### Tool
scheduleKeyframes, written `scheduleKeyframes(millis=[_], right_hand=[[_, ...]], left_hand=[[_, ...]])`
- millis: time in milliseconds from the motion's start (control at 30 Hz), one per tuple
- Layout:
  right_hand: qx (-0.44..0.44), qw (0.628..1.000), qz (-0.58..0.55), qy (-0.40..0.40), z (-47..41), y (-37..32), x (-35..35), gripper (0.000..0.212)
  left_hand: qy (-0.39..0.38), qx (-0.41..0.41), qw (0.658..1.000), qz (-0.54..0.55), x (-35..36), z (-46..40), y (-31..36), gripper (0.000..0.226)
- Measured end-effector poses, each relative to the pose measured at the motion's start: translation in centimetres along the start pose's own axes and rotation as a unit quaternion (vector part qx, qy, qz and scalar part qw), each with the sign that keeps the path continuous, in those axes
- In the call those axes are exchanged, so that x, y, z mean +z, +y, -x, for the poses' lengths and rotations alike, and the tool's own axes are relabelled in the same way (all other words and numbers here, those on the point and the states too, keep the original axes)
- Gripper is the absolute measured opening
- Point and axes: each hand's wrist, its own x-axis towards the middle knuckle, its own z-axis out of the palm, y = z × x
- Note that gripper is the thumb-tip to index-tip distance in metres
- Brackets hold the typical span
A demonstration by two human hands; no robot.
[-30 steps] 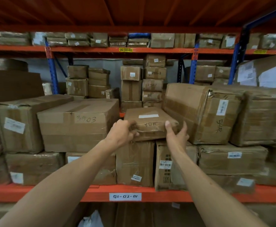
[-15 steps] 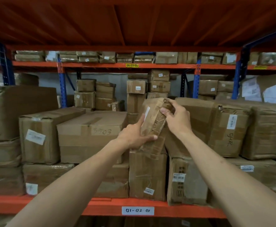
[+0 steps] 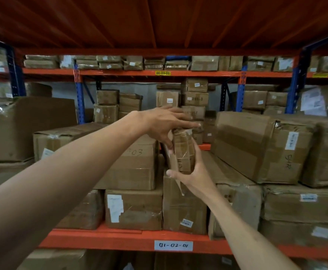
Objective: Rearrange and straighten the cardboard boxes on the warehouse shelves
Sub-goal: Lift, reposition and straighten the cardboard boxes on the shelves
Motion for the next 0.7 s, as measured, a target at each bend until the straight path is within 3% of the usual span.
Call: scheduleKeyframes(millis=[100,233,367,500,700], right_hand=[[0.014,0.999,0.036,0.03,-0.5,0.1,0.4,0.115],[0.039,0.995,0.07,0.057,-0.4,0.6,1.2,0.109],[0.11,0.992,0.043,0.048,0.5,1.7,1.6,0.111],[0.131,0.991,-0.023,0.011,0.3,1.1,1.4,0.1],[0.121,0.989,-0.042,0.078,-0.1,0.3,3.0,0.084]], left_hand=[[-0.051,-0.023,0.991,0.119,-0.3,0.2,0.8,0.102],[-0.069,-0.037,0.991,0.107,0.1,0.2,1.6,0.07],[-0.073,-0.113,0.978,0.162,0.6,0.9,1.7,0.065],[-0.001,-0.137,0.96,0.243,0.9,2.4,2.1,0.043],[0.088,-0.168,0.941,0.279,2.2,4.9,2.6,0.027]])
